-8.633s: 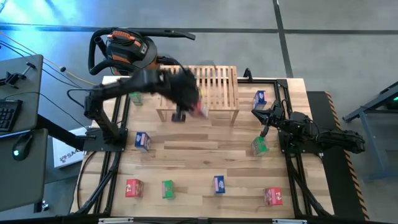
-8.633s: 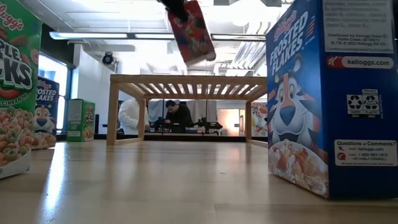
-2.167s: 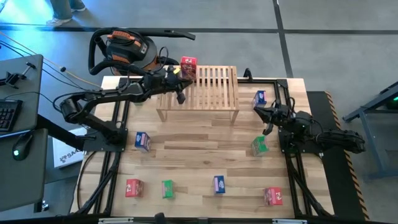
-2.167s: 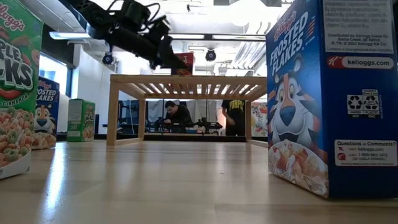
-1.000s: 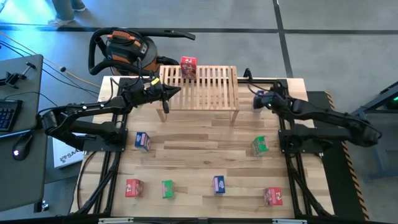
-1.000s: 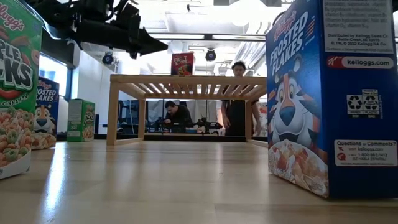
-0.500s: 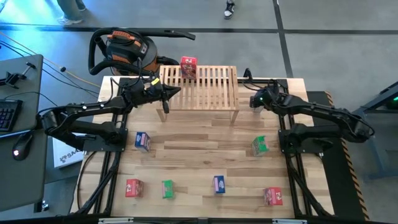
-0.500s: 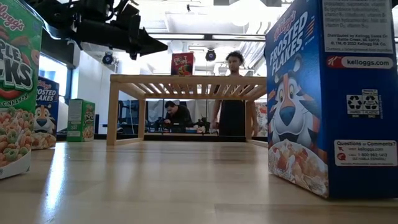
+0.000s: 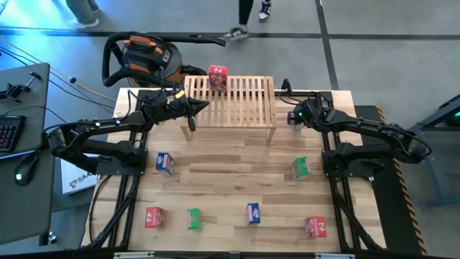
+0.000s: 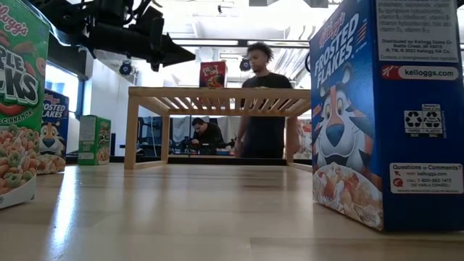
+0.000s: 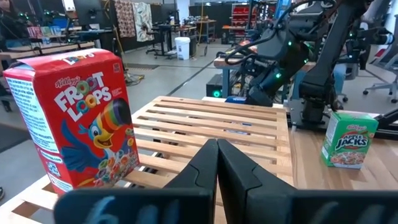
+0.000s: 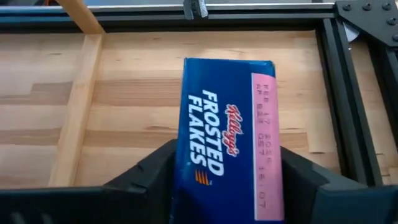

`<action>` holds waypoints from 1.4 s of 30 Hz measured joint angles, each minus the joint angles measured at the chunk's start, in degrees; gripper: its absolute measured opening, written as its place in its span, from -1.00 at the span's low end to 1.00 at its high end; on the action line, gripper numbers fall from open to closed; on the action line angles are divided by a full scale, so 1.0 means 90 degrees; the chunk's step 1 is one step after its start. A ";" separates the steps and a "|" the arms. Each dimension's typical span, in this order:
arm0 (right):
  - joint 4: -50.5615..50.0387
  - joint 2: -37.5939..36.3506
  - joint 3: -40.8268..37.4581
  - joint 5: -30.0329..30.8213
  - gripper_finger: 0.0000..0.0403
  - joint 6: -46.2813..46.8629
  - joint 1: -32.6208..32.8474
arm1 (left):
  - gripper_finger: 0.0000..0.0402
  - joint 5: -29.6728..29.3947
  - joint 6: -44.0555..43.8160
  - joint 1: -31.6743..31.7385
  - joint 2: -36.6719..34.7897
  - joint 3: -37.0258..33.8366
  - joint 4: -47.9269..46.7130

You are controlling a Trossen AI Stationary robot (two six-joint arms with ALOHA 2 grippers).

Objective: Stack cereal on shelf
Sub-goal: Put the top blue cereal box on the shelf

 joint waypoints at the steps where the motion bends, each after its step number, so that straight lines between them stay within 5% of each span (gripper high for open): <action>1: 0.0006 0.0000 0.0000 -0.0023 -0.12 -0.0025 0.0000 | -1.00 0.0000 0.0012 0.0000 0.0000 0.0002 -0.0025; 9: -0.0536 -0.0017 0.0488 -0.0082 -0.27 -0.0478 0.0000 | -1.00 0.0000 -0.0022 0.0000 0.0000 0.0002 -0.0039; 20: -0.2173 -0.0005 0.3386 -0.0175 -0.27 -0.2487 0.0002 | -1.00 0.0002 -0.0039 0.0001 0.0000 0.0002 -0.0029; 29: -0.2182 0.0414 0.5293 -0.1722 -0.27 -0.5153 0.0002 | -1.00 0.0004 -0.0039 0.0017 0.0000 0.0002 -0.0026; 42: -0.1903 0.3245 0.7138 -0.3757 -0.28 -0.7391 0.0002 | -1.00 0.0005 -0.0019 0.0017 0.0000 0.0002 -0.0028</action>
